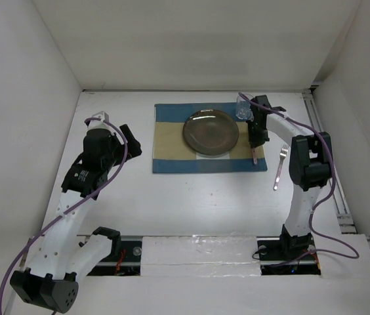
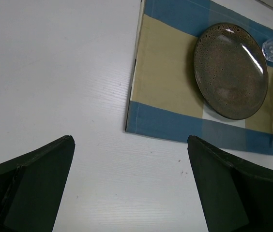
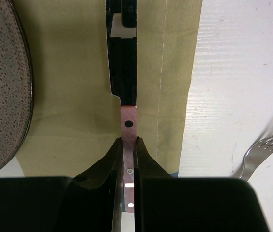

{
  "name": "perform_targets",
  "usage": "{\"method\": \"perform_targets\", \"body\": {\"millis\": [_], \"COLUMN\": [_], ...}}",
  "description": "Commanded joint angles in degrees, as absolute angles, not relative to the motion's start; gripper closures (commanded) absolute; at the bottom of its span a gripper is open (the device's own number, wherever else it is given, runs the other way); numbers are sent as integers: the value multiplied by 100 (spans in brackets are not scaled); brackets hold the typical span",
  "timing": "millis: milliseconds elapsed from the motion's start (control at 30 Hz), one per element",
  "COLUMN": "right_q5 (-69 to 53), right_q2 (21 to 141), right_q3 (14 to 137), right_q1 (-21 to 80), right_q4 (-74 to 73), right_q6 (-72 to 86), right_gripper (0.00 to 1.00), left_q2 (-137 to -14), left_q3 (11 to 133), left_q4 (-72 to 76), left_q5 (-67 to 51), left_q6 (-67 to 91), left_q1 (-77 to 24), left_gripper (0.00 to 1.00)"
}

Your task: Set the dinner table for one person

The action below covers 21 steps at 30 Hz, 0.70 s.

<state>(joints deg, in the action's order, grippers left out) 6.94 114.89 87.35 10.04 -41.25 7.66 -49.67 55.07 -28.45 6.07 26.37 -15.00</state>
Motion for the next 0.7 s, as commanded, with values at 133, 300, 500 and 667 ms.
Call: {"method": "perform_targets", "body": {"millis": [133,300,500,667], "right_q5": [878,932,1072,1212], "right_q2": [11558,11610,11487,10610], "right_q3": [8947,8947,9009,8799], "right_q1": [967,967,1020,1020], "right_q4": [-4069,-4122,-4183,-3938], "right_q6": [668,668,747,1221], "right_gripper": [95,56,42,40], "left_q2": [-4939,-4939,-4939,-4939], "left_q3": [5467,5467,5467,5467], "left_q4": [-2646,-2646,-2646,-2646], "left_q5": [571,571,571,571], "left_q6": [2566,2566,2566,2566], "left_q1": [-1521,-1521,-1521,-1521], "left_gripper": [0,0,0,0]}}
